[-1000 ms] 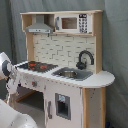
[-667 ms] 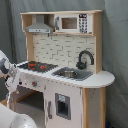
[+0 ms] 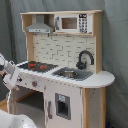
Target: Play with the kitchen
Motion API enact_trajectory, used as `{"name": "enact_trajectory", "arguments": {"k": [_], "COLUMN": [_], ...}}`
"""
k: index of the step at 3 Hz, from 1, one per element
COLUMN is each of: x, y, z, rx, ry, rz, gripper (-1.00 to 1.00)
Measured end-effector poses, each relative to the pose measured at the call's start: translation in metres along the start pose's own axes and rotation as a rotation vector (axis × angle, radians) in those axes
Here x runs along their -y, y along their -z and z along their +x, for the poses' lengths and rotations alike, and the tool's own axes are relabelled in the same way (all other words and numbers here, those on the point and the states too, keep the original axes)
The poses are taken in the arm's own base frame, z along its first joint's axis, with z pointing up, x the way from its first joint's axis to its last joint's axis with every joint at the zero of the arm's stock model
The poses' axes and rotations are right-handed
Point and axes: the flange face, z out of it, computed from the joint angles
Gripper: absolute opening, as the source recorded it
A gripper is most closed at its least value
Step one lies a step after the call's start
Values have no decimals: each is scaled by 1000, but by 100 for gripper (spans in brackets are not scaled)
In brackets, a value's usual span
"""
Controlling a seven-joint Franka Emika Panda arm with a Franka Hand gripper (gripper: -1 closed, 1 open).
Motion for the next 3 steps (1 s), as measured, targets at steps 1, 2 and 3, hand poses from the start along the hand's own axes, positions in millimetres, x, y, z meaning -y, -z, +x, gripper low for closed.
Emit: {"name": "enact_trajectory", "arguments": {"k": [1, 2, 3], "x": [5, 15, 26], "y": [17, 36, 51], "z": [-9, -16, -17], "rx": [61, 136, 216], "ry": [0, 5, 12], "rz": [-62, -151, -269], "gripper": [100, 100, 100]}}
